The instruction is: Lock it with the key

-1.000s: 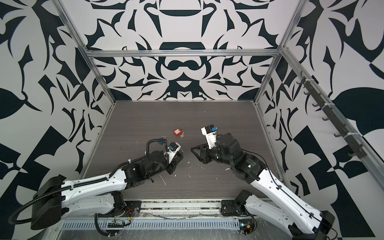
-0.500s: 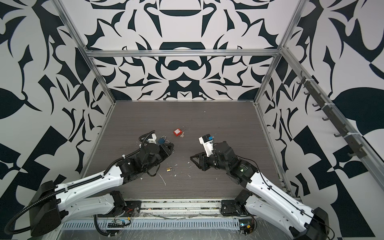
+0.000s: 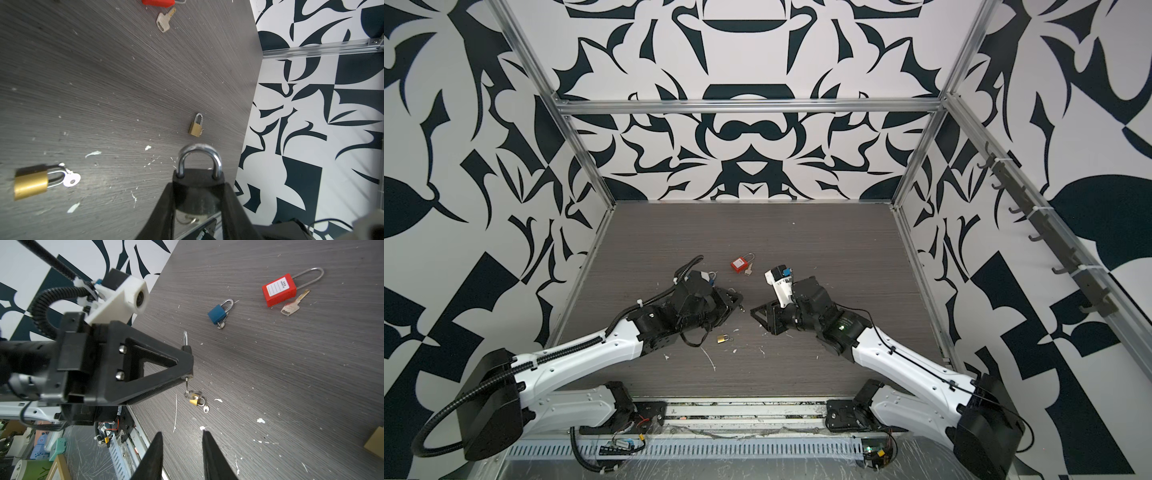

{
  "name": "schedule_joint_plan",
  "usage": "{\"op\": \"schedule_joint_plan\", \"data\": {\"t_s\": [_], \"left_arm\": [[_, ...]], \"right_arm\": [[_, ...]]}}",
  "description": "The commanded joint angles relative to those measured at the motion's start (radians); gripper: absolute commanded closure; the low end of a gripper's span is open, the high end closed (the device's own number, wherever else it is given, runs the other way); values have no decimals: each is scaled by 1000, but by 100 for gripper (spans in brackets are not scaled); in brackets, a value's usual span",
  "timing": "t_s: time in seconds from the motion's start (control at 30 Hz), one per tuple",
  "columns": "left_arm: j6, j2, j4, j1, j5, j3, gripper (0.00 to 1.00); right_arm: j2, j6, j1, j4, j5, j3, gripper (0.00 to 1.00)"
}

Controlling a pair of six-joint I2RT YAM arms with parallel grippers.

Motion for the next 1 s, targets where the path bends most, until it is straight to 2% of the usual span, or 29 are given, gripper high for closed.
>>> {"op": "schedule_joint_plan", "data": {"t_s": [0.0, 0.33, 0.57, 0.97], "left_arm": [[-28, 14, -14, 10, 57, 38, 100], [-24, 26, -8, 14, 78, 49, 100], [-17, 28, -3, 20, 92, 47, 100], [-11, 26, -1, 30, 106, 43, 100]], "right_arm": [[17, -27, 15, 67, 30, 42, 69], [78, -37, 33, 122, 59, 46, 72], [102, -46, 36, 142, 83, 45, 79], [157, -38, 43, 174, 64, 54, 85]]}}
